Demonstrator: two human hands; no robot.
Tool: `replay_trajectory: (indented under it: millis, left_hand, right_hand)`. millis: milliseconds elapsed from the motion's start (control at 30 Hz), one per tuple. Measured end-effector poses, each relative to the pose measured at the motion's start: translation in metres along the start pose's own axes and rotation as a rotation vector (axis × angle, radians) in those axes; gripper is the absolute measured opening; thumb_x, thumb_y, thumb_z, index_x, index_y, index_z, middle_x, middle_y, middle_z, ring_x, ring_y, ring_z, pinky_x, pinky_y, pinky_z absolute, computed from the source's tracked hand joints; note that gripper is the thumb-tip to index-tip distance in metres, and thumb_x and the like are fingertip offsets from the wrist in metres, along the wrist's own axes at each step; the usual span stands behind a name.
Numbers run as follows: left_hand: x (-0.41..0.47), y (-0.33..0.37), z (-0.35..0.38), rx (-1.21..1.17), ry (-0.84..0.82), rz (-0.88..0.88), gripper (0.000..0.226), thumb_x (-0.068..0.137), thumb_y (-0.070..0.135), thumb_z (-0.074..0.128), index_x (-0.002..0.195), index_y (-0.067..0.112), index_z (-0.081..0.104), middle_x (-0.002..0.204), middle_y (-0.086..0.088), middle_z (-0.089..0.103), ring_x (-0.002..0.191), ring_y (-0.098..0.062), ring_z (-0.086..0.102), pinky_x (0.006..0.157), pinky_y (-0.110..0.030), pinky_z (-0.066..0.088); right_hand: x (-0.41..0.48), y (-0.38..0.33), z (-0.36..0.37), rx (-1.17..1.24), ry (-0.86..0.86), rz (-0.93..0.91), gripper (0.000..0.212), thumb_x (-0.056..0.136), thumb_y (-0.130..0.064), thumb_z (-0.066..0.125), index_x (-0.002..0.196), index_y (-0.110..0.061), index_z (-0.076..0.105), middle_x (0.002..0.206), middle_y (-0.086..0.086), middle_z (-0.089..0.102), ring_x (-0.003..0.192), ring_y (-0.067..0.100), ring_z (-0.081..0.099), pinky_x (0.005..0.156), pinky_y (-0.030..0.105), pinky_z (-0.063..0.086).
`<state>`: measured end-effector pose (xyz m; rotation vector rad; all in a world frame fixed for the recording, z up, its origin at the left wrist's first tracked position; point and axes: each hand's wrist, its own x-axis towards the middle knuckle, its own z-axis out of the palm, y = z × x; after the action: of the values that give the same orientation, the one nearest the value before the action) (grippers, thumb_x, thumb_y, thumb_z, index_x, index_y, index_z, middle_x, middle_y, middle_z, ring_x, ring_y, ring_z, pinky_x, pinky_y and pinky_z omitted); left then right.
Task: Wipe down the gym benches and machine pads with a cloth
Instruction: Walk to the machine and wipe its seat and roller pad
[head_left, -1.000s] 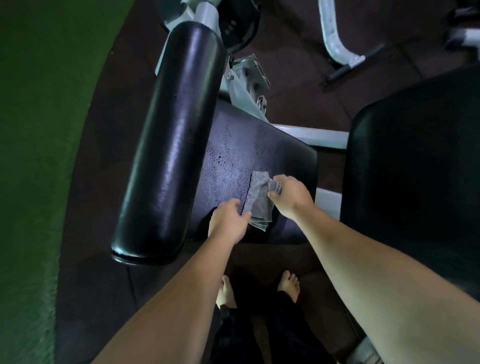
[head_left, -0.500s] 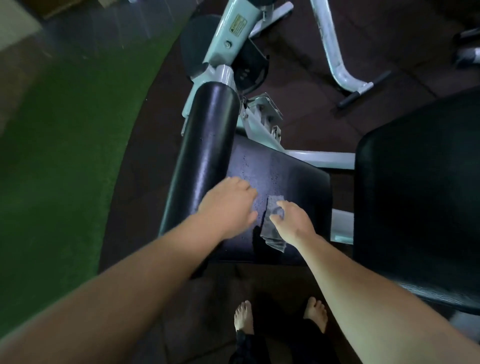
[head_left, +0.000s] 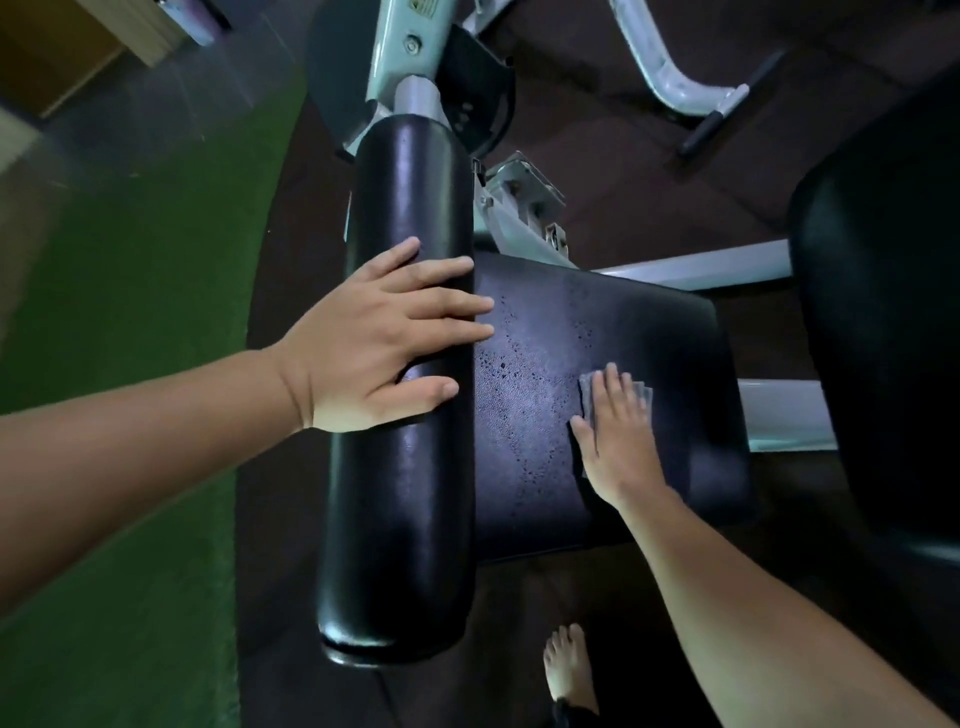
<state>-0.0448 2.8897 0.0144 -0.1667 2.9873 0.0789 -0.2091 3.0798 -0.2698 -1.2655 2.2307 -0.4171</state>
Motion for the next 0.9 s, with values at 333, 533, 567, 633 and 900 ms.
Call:
replay_trajectory:
  millis: [333, 533, 567, 633, 900]
  left_hand:
    - [-0.001, -0.002, 0.008, -0.034, 0.096, 0.036, 0.055, 0.096, 0.045, 0.041, 0.135, 0.019, 0.069, 0.145, 0.002, 0.062, 0.151, -0.027, 0.04, 0.123, -0.064, 0.02]
    - [0.0, -0.001, 0.007, -0.022, 0.075, 0.024, 0.055, 0.094, 0.043, 0.041, 0.133, 0.018, 0.07, 0.144, 0.001, 0.062, 0.151, -0.028, 0.04, 0.122, -0.065, 0.02]
    - [-0.001, 0.0, 0.008, -0.022, 0.083, 0.021, 0.055, 0.094, 0.043, 0.041, 0.132, 0.018, 0.071, 0.144, 0.001, 0.062, 0.151, -0.028, 0.04, 0.122, -0.065, 0.021]
    - [0.0, 0.0, 0.01, -0.017, 0.093, 0.017, 0.054, 0.092, 0.042, 0.042, 0.132, 0.017, 0.071, 0.144, 0.0, 0.062, 0.15, -0.028, 0.04, 0.121, -0.066, 0.022]
    - [0.002, 0.0, 0.007, 0.017, 0.05, -0.007, 0.062, 0.102, 0.05, 0.028, 0.134, 0.017, 0.07, 0.148, -0.001, 0.059, 0.151, -0.029, 0.039, 0.121, -0.066, 0.023]
  right_hand:
    - [0.026, -0.049, 0.019, -0.115, 0.027, -0.167, 0.079, 0.102, -0.067, 0.008, 0.162, -0.02, -0.012, 0.17, 0.001, -0.02, 0.156, 0.019, -0.021, 0.128, 0.045, -0.005]
    - [0.045, 0.028, -0.001, -0.134, 0.011, -0.255, 0.079, 0.101, -0.061, 0.006, 0.164, -0.014, 0.013, 0.172, 0.007, 0.004, 0.159, 0.025, -0.002, 0.129, 0.046, 0.002]
    - [0.059, 0.041, -0.009, -0.146, 0.031, -0.175, 0.081, 0.101, -0.061, 0.006, 0.164, -0.011, 0.015, 0.172, 0.01, 0.006, 0.159, 0.028, 0.001, 0.129, 0.048, 0.004]
    - [0.092, 0.04, -0.023, -0.118, 0.061, -0.03, 0.084, 0.1, -0.062, 0.008, 0.163, -0.007, 0.015, 0.172, 0.013, 0.006, 0.159, 0.031, 0.003, 0.128, 0.051, 0.004]
    - [0.093, -0.086, -0.004, -0.063, 0.02, -0.265, 0.078, 0.102, -0.062, 0.007, 0.163, -0.014, 0.0, 0.171, 0.005, -0.008, 0.158, 0.022, -0.011, 0.128, 0.047, -0.006]
